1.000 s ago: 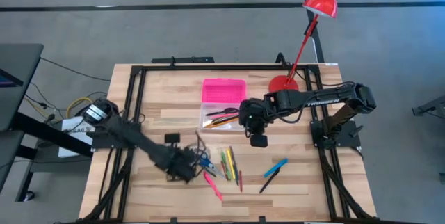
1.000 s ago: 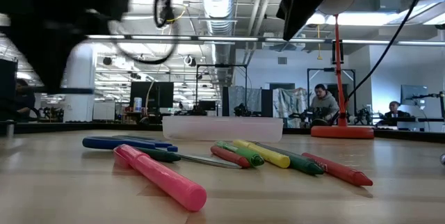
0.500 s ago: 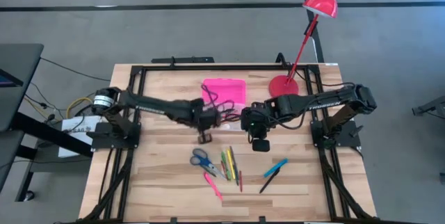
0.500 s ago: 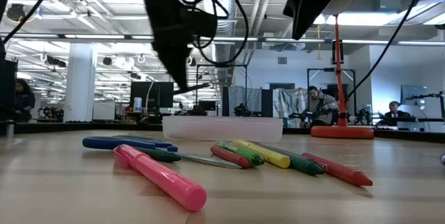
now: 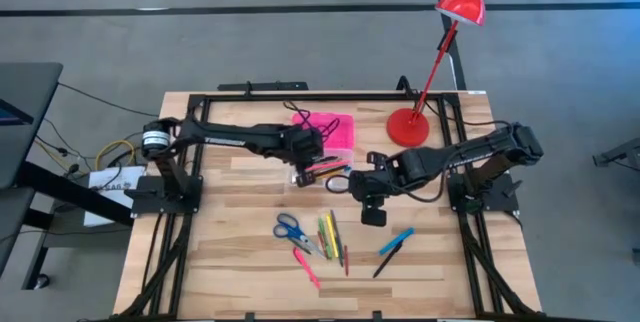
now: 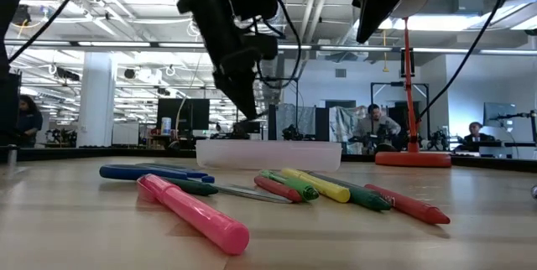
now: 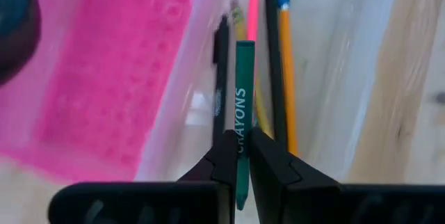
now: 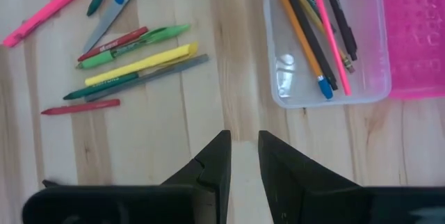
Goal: Pick & place school supplies into a supply box
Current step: Put the green crayon into the pink supply box, then put the blue pen into the pink supply box
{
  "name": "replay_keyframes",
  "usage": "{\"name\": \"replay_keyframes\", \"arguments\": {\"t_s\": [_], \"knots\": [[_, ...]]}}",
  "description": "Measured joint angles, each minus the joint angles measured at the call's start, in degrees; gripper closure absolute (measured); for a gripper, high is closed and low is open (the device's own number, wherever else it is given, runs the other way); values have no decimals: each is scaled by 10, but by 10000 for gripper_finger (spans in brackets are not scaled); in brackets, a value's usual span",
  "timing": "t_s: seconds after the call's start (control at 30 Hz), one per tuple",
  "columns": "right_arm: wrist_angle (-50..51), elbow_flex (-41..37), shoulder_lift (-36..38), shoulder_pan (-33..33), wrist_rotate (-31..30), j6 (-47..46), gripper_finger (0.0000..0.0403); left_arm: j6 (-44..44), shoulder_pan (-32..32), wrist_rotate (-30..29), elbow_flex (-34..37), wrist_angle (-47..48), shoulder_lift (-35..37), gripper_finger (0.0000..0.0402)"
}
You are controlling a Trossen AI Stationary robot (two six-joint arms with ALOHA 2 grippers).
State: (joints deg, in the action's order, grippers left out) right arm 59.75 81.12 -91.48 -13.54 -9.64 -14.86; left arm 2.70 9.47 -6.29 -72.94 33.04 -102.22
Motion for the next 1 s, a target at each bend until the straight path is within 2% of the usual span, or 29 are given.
{"name": "replay_keyframes", "arguments": {"t_s": [0.23,0.43,0.63,0.83,1.0], "knots": [[5,0,0,-15,-12,-32,336,-4,0,-17,1,13,-30,370],[13,0,0,-24,-21,-52,336,-5,3,-21,1,1,-28,313],[18,0,0,-32,-27,-62,336,-5,6,5,0,12,-27,268],[88,-11,1,-61,-25,-62,336,-3,-8,57,-51,92,-15,258],[92,-73,35,-122,7,-65,336,-10,-45,42,-72,129,34,261]]}}
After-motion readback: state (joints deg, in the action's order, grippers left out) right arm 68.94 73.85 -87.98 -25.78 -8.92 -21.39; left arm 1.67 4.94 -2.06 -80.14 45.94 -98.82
